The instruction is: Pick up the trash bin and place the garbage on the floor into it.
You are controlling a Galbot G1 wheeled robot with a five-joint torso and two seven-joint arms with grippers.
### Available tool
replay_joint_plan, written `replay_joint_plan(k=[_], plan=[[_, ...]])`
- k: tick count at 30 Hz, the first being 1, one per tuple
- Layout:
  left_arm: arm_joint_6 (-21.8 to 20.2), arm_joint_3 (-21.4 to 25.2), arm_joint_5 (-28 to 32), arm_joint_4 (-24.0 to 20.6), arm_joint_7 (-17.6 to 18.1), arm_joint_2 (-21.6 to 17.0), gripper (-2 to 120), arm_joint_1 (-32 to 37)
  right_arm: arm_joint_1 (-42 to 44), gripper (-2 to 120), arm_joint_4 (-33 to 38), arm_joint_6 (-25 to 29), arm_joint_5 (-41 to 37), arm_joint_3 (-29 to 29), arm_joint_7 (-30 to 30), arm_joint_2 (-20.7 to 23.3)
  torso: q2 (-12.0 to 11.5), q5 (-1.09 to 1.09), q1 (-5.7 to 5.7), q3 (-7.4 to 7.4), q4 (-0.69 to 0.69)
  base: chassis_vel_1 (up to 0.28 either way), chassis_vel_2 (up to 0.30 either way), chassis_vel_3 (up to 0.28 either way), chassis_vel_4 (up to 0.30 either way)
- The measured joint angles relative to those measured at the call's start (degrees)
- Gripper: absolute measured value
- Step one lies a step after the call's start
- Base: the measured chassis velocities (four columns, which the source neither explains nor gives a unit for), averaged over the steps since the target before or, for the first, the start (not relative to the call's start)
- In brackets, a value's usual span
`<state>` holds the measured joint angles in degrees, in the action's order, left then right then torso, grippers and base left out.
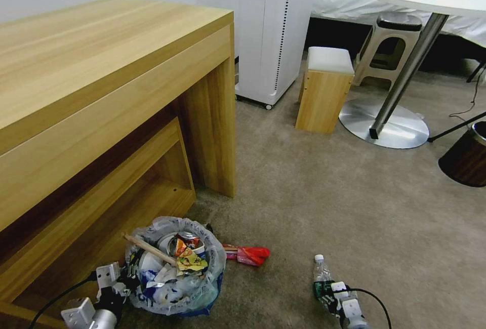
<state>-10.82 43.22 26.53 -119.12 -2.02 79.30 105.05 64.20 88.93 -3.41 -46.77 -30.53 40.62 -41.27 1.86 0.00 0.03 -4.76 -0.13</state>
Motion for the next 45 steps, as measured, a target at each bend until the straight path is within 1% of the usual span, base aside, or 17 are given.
replay_joint_plan(k=[6, 8, 16, 17, 20, 21, 24, 26, 29, 30, 36, 37, 38, 40, 41, 43, 45], plan=[[0.3, -0.4, -0.3, -0.3, -0.3, 0.6, 2, 0.2, -0.4, 78, -1.4, 0.9, 3.0, -1.1, -0.3, -0.3, 0.0, 0.00, 0.00, -0.01, 0.00, 0.000, 0.000, 0.000, 0.000], [0.4, -0.5, -0.4, -0.3, -0.3, 0.8, 2, 0.2, -0.2, 76, -1.9, 1.0, 3.6, -1.1, -0.2, -0.8, 0.0, 0.00, 0.00, 0.00, 0.00, 0.000, 0.000, 0.000, 0.000], [0.6, -0.6, -0.5, -0.6, -0.4, 0.7, 2, 0.5, 0.2, 45, -1.9, 2.7, 6.7, -0.3, 0.2, -0.4, 0.0, -0.01, 0.00, -0.01, -0.01, 0.000, 0.000, 0.000, 0.000], [0.6, -0.6, -0.5, -0.6, -0.4, 0.7, 2, 0.5, 0.2, 45, -1.9, 2.7, 6.7, -0.3, 0.2, -0.4, 0.0, -0.01, 0.00, -0.01, -0.01, 0.000, 0.000, 0.000, 0.000], [0.7, -0.6, -0.5, -0.7, -0.5, 0.6, 2, 0.5, 0.4, 30, -2.1, 4.2, 8.3, 0.1, 0.0, -0.3, 0.0, -0.01, 0.00, -0.01, -0.01, 0.000, 0.000, 0.000, 0.000], [0.7, -0.6, -0.5, -0.7, -0.5, 0.6, 2, 0.5, 0.4, 30, -2.1, 4.2, 8.3, 0.1, 0.0, -0.3, 0.0, -0.01, 0.00, -0.01, -0.01, 0.000, 0.000, 0.000, 0.000], [0.7, -0.5, -0.4, -0.7, -0.5, 0.3, 2, 0.4, 0.5, 16, -2.3, 7.0, 10.0, 0.6, -1.2, -0.3, 0.0, 0.00, 0.00, -0.01, -0.01, 0.000, 0.000, 0.000, 0.000], [0.7, -0.4, -0.3, -0.7, -0.5, 0.2, 2, 0.4, 0.5, 12, -1.8, 8.2, 10.4, 1.0, -1.8, -0.2, 0.0, 0.00, 0.00, -0.01, -0.01, 0.000, 0.000, 0.000, 0.000], [0.7, -0.1, -0.3, -0.6, -0.5, 0.0, 2, 0.4, 0.2, 7, -0.6, 11.9, 11.7, 2.0, -3.7, 0.5, 0.0, -0.01, 0.00, -0.01, -0.01, 0.000, 0.000, 0.000, 0.000], [0.7, 0.0, -0.2, -0.5, -0.5, -0.1, 2, 0.3, -0.3, 4, 0.3, 15.1, 13.4, 2.9, -5.5, 1.0, 0.0, 0.00, 0.00, -0.01, -0.01, 0.000, 0.000, 0.000, 0.000], [0.6, 0.1, -0.1, -0.5, -0.5, -0.3, 2, 0.3, -4.7, 3, 3.4, 23.6, 16.9, 4.9, -11.2, 2.2, 0.0, -0.01, 0.00, -0.01, -0.01, 0.000, 0.000, 0.000, 0.000], [0.6, 0.2, -0.2, -0.8, -0.4, -0.2, 2, 0.4, -7.7, 3, 4.7, 26.5, 17.9, 4.9, -13.4, 2.2, 0.0, -0.02, 0.00, -0.01, 0.03, 0.000, 0.000, 0.000, 0.000], [0.6, 0.2, -0.2, -0.8, -0.4, -0.2, 2, 0.4, -7.7, 3, 4.7, 26.5, 17.9, 4.9, -13.4, 2.2, 0.0, -0.02, 0.00, -0.01, 0.03, 0.000, 0.000, 0.000, 0.000], [0.3, 0.2, -0.2, -1.2, -0.4, 0.1, 2, 0.5, -12.4, 3, 8.0, 30.1, 17.0, 3.5, -18.7, 2.3, 0.0, 0.06, 0.01, -0.03, -0.04, 0.000, 0.000, 0.000, 0.000], [0.2, 0.2, -0.3, -1.5, -0.3, 0.2, 2, 0.4, -16.2, 3, 10.2, 31.7, 15.7, 3.2, -22.0, 2.4, 0.0, -0.02, 0.01, 0.00, 0.02, 0.000, 0.000, 0.000, 0.000], [0.0, 0.1, -0.3, -1.7, -0.3, 0.2, 2, 0.4, -18.8, 3, 11.7, 32.5, 14.8, 2.2, -24.2, 2.4, 0.0, -0.08, 0.01, -0.01, -0.01, 0.000, 0.000, 0.000, 0.000], [-0.4, -0.1, -0.3, -2.1, -0.2, 0.2, 2, 0.4, -24.8, 3, 14.8, 34.2, 12.4, -1.9, -28.3, 2.7, 0.0, 0.01, 0.01, -0.01, 0.02, 0.000, 0.000, 0.000, 0.000]])
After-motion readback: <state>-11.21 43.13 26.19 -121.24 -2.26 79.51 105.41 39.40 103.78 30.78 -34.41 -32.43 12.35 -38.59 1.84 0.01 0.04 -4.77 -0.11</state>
